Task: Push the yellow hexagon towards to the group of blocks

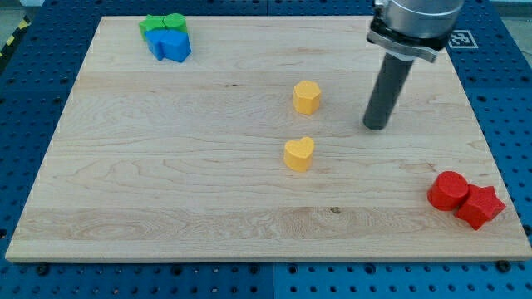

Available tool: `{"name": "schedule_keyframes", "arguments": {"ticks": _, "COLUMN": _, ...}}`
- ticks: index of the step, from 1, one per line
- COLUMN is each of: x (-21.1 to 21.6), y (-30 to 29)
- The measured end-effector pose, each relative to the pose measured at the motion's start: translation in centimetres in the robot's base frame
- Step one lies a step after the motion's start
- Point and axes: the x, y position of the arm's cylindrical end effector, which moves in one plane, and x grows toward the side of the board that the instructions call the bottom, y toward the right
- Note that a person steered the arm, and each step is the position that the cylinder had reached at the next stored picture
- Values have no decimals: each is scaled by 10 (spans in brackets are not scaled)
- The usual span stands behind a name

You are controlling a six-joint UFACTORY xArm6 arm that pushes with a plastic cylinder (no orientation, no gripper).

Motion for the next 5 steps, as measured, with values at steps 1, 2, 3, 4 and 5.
{"name": "schedule_keyframes", "arguments": {"ticks": 1, "x": -22, "y": -93}}
{"name": "schedule_keyframes", "arguments": {"ticks": 2, "x": -43, "y": -182}}
{"name": "schedule_keyframes", "arguments": {"ticks": 3, "x": -40, "y": -185}}
{"name": "schedule_keyframes", "arguments": {"ticks": 4, "x": -19, "y": -130}}
{"name": "schedule_keyframes", "arguments": {"ticks": 5, "x": -9, "y": -80}}
